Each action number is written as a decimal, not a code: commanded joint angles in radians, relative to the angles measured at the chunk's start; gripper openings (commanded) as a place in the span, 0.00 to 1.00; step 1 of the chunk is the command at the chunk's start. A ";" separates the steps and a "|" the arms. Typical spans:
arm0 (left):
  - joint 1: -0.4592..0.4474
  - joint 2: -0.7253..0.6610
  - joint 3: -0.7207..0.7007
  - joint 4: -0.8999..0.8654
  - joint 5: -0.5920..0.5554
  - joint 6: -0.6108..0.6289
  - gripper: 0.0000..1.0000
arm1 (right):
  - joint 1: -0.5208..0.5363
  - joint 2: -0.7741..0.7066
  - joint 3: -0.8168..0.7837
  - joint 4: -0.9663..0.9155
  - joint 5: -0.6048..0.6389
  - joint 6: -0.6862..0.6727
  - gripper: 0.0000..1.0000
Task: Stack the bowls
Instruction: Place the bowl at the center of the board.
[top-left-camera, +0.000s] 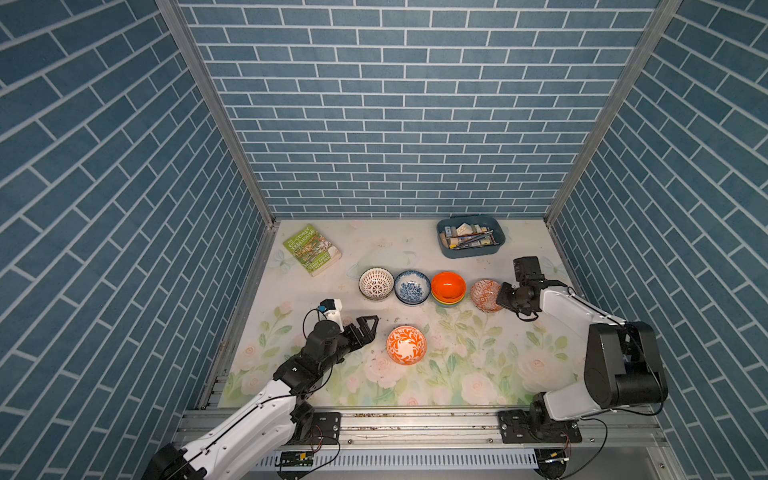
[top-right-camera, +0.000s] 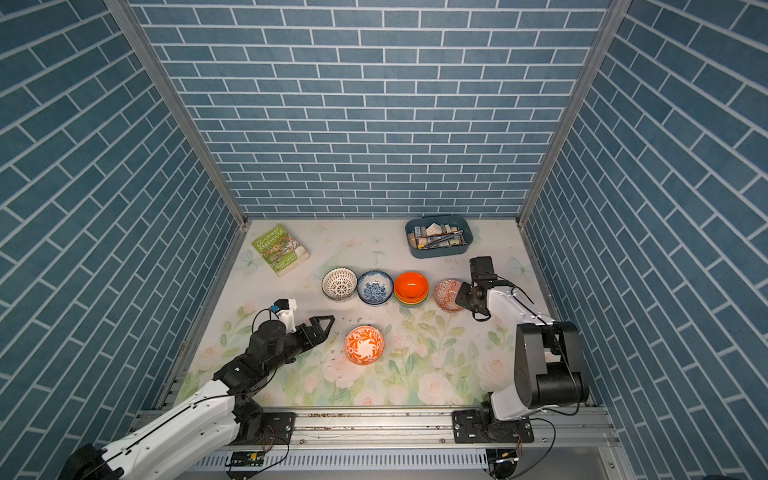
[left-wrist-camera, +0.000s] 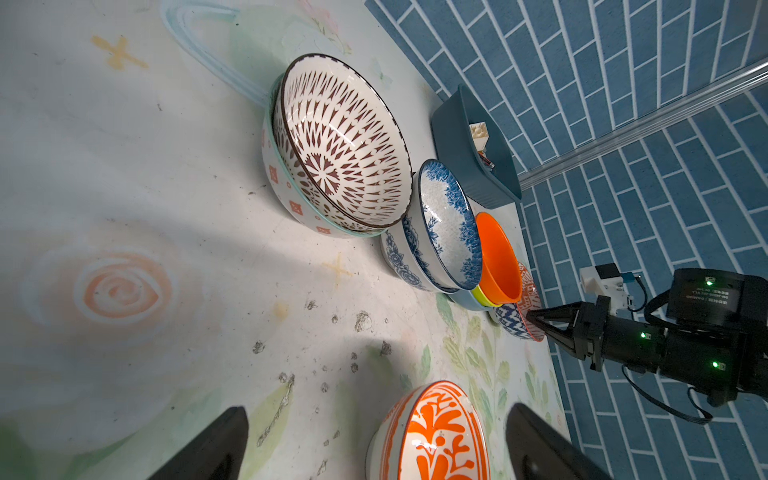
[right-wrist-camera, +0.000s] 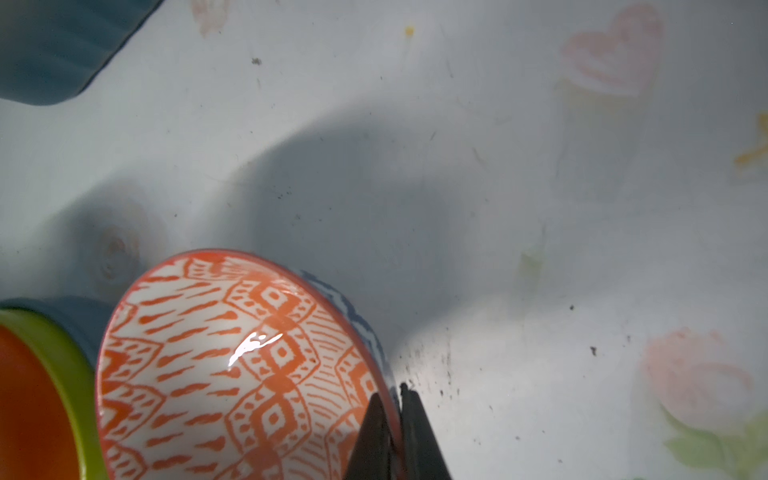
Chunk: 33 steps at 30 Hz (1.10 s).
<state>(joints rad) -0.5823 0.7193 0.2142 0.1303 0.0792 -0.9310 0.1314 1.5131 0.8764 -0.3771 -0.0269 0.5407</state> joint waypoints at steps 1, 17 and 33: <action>0.001 -0.003 0.003 0.012 -0.007 0.015 1.00 | -0.007 0.032 0.043 0.041 -0.004 -0.023 0.00; 0.001 0.002 0.004 0.020 -0.016 0.014 1.00 | -0.004 0.087 0.053 0.075 -0.042 -0.021 0.00; 0.001 -0.001 0.001 0.019 -0.018 0.014 1.00 | 0.032 0.077 0.050 0.053 -0.042 -0.005 0.12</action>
<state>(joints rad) -0.5823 0.7200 0.2142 0.1402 0.0715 -0.9306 0.1574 1.5970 0.9211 -0.3187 -0.0589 0.5430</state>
